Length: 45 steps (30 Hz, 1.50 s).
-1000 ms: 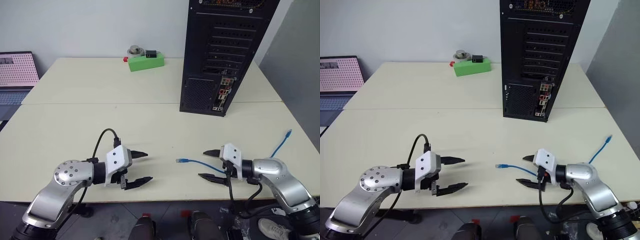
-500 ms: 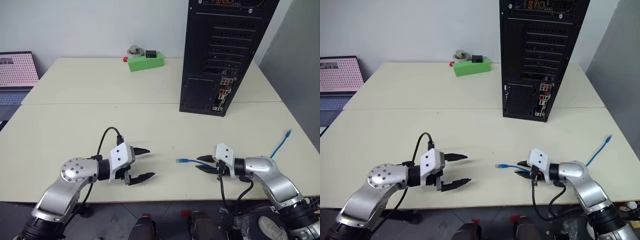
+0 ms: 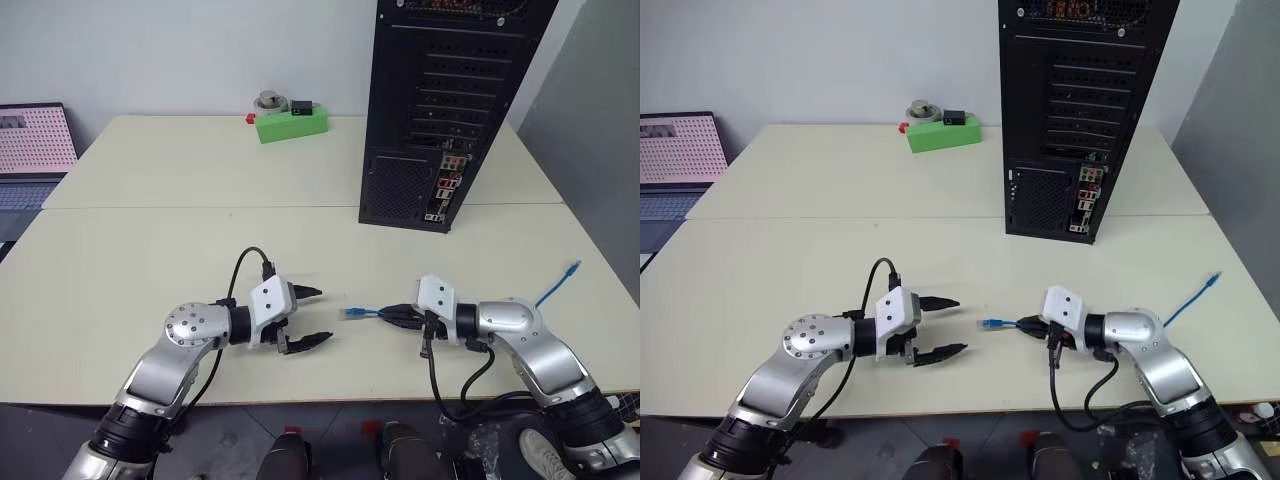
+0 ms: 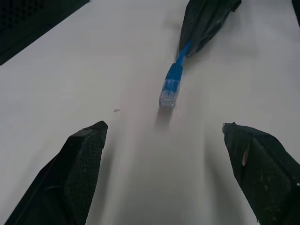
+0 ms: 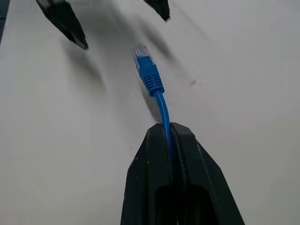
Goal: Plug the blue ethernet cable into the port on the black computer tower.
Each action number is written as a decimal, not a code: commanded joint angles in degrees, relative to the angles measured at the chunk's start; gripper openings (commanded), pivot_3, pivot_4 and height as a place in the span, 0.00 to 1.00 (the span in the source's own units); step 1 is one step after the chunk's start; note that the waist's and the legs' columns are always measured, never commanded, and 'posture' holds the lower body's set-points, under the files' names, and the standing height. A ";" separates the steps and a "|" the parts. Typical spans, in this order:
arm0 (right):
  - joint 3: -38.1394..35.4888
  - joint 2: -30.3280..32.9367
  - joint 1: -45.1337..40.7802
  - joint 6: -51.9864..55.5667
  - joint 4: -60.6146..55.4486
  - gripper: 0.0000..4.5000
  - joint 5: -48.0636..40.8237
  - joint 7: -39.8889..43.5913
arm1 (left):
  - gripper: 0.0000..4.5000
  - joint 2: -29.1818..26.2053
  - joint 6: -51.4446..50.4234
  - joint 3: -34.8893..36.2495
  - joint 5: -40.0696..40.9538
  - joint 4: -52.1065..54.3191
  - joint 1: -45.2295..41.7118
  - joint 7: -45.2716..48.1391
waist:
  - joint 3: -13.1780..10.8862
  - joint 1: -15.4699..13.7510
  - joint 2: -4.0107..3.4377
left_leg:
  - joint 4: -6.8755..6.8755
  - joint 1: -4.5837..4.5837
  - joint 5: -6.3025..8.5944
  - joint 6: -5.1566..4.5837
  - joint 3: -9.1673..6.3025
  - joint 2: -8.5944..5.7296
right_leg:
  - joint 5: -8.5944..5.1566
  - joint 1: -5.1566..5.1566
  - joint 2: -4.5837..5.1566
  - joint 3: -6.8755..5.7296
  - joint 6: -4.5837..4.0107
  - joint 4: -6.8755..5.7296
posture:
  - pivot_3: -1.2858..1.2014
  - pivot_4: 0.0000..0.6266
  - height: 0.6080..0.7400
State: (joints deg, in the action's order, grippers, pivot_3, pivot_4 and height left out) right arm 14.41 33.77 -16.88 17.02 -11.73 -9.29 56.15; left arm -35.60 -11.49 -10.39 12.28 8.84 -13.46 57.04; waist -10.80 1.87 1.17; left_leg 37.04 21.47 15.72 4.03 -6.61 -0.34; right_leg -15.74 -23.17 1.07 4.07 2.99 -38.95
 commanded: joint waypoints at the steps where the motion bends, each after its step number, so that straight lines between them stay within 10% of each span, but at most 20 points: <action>1: -0.07 0.03 -0.94 1.34 -3.94 0.00 -1.12 0.22 | 0.94 1.22 2.02 -1.10 -0.34 -0.68 -2.08 0.86 | 0.00 0.00 0.00 | 0.00 0.01 0.00 0.00 -0.01 0.00 | 0.00 0.00 0.00 0.00 0.00 0.01 | 0.52 0.24 1.00; 9: 0.73 0.26 -1.39 1.65 -4.67 0.00 -0.39 0.19 | 0.83 2.50 -0.31 -1.04 2.58 -0.70 -3.54 3.49 | 0.00 0.09 0.00 | -0.01 0.01 0.00 0.00 -0.03 0.00 | 0.00 0.00 0.00 -0.02 0.00 0.00 | 0.52 0.24 1.00; 25: 1.66 0.38 -2.14 0.91 -4.70 0.00 1.13 0.71 | 0.02 2.93 -0.15 -1.15 2.12 -0.58 -3.52 4.72 | 0.00 0.05 0.00 | 0.00 0.02 0.00 0.00 -0.06 -0.01 | 0.00 0.00 0.00 -0.03 0.00 0.00 | 0.52 0.24 1.00; 38: 1.11 0.60 -2.31 -0.13 -3.57 0.00 2.09 0.43 | 0.00 2.15 0.88 -0.19 0.87 -1.49 -2.38 4.60 | 0.00 0.04 0.00 | 0.00 0.02 0.00 0.00 -0.05 -0.01 | 0.00 0.00 0.00 -0.03 0.00 0.00 | 0.52 0.24 1.00; 45: 1.02 1.04 -2.16 -0.51 -3.10 0.00 2.52 0.39 | 0.28 0.80 0.72 0.84 2.25 -1.51 -1.81 5.55 | 0.00 0.04 0.00 | 0.00 0.01 0.00 0.00 -0.06 -0.01 | 0.00 0.00 0.00 -0.03 -0.01 0.00 | 0.52 0.24 1.00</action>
State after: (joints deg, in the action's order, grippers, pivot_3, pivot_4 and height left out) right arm 16.13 34.48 -18.38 17.78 -13.62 -6.74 56.63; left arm -34.40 -11.23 -10.67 13.48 6.32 -15.54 62.08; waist -10.80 1.91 1.17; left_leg 37.04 21.48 15.72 4.04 -6.67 -0.35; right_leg -15.74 -23.17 1.07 4.04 2.99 -38.95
